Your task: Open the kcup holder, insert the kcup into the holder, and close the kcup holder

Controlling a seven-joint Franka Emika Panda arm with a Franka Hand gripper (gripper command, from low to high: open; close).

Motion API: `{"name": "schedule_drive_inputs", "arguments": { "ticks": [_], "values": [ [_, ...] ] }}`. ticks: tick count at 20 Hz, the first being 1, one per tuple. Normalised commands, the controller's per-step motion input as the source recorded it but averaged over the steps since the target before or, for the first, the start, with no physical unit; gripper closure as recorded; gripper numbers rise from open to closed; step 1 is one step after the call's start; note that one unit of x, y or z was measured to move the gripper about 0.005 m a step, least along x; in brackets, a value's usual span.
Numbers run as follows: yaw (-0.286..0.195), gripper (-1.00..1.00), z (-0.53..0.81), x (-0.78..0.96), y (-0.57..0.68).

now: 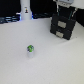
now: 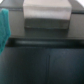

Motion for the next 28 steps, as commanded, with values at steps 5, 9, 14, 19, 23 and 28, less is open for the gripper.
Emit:
{"name": "schedule_drive_inputs", "arguments": {
  "ticks": [5,9,14,19,23,28],
  "values": [
    [-0.12,-1.0,-0.43,-0.37,0.13],
    [-0.064,-1.0,-0.43,-0.42,0.09],
    [-0.036,-1.0,-0.42,-0.46,0.08],
    [-0.008,-1.0,-0.43,-0.43,0.06],
    [-0.003,1.0,-0.28,-0.29,0.04],
    [-0.019,1.0,-0.03,-0.06,0.0]
  ]
}}
